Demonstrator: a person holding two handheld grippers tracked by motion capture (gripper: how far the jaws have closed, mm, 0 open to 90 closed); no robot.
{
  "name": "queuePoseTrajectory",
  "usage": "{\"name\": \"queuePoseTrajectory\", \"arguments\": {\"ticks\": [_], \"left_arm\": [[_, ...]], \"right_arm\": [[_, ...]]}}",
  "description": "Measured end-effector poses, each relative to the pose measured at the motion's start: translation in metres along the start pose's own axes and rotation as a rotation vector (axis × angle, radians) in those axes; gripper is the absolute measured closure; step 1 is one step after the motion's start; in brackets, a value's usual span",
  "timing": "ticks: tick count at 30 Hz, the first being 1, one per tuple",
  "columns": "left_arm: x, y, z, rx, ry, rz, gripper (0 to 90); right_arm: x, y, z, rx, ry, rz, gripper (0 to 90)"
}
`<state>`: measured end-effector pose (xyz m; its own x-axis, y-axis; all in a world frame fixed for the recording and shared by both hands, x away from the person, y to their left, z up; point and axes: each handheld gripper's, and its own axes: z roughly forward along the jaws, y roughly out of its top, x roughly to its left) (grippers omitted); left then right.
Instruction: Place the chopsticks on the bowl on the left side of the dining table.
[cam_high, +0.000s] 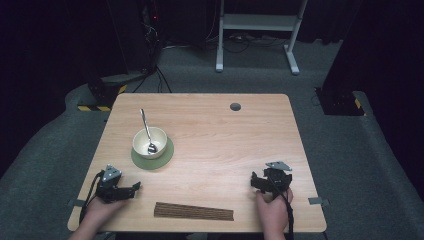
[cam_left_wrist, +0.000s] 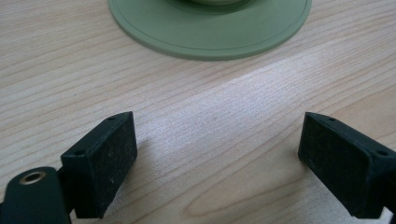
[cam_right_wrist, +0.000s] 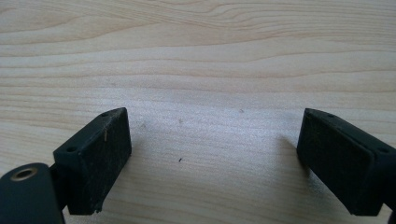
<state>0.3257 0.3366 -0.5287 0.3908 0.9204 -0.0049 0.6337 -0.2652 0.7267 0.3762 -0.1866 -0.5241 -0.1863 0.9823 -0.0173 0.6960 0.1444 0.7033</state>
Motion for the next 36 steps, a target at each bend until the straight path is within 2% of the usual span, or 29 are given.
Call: {"name": "queuePoseTrajectory", "arguments": {"ticks": [10,14,18,21,25,31,33,36], "left_arm": [[0.000,0.001,0.001,0.000,-0.004,0.000,11.2],[0.000,0.000,0.000,0.001,0.001,-0.007,11.2],[-0.001,0.001,0.000,0.007,0.009,-0.006,10.8],[-0.001,0.001,0.000,0.010,0.008,-0.004,10.2],[-0.001,0.001,0.001,0.012,-0.002,0.000,9.4],[0.000,0.001,0.000,0.012,-0.013,-0.001,8.1],[0.000,0.002,0.000,0.017,-0.029,0.001,8.1],[0.000,0.002,-0.002,0.028,-0.059,0.027,8.1]], "right_arm": [[-0.003,-0.001,-0.001,-0.001,0.021,-0.018,9.9],[-0.001,-0.003,-0.005,-0.022,0.020,-0.032,10.1],[0.005,-0.005,-0.010,-0.026,0.043,-0.080,10.2],[0.006,-0.006,-0.010,-0.015,0.043,-0.091,10.0],[0.005,-0.007,-0.008,0.002,0.057,-0.054,9.6],[0.005,-0.007,-0.007,0.000,0.055,-0.048,8.8],[0.006,-0.007,-0.007,0.001,0.049,-0.043,8.8],[0.006,-0.007,-0.007,0.000,0.047,-0.041,8.9]]}}
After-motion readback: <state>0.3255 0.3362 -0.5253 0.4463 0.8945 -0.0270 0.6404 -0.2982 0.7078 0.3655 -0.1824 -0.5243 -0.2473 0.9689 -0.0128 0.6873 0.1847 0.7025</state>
